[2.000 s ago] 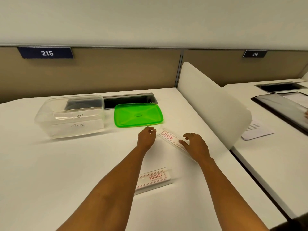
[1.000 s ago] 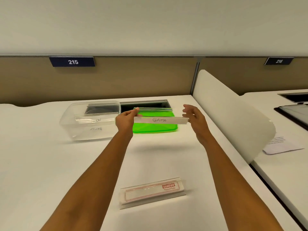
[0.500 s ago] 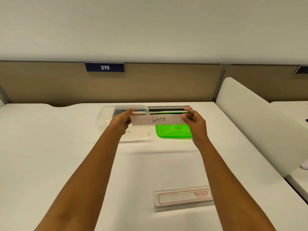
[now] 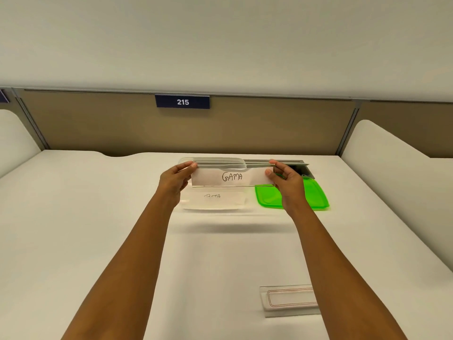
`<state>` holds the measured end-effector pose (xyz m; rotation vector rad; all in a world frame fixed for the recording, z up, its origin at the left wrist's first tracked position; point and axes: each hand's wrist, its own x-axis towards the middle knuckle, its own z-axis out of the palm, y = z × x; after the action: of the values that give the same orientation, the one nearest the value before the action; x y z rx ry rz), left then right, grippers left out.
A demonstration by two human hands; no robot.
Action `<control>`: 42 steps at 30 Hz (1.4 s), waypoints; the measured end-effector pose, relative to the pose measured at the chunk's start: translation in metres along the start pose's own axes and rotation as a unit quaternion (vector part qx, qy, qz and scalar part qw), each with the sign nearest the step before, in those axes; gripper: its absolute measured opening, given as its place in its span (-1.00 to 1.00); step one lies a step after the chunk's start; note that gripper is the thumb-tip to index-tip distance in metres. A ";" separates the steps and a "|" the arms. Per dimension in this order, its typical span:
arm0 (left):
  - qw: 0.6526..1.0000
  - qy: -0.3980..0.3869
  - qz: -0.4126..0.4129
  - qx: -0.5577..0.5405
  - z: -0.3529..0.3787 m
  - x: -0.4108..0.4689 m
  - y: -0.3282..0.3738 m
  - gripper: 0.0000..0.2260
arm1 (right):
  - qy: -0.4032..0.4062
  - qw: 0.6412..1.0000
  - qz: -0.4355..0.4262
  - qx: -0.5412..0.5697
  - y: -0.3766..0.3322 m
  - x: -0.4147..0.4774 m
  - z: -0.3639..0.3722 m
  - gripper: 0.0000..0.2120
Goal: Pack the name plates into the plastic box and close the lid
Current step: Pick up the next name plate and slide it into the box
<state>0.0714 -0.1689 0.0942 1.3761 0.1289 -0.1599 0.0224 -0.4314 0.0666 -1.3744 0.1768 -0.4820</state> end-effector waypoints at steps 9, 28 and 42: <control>0.984 0.052 0.115 0.123 -0.031 0.023 0.017 -0.74 | -0.054 0.987 -0.024 -0.150 0.001 0.021 0.038 -0.64; 0.752 0.045 0.222 0.619 -0.030 0.096 0.026 -0.78 | -0.096 0.859 -0.025 -0.503 0.002 0.084 0.075 -0.73; 0.524 -0.024 0.196 0.828 -0.022 0.109 0.001 -0.81 | -0.237 0.690 0.010 -0.684 0.019 0.084 0.087 -0.72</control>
<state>0.1783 -0.1513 0.0705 3.3013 -0.5808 0.1593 0.1354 -0.3872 0.0791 -2.9236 0.1073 0.1765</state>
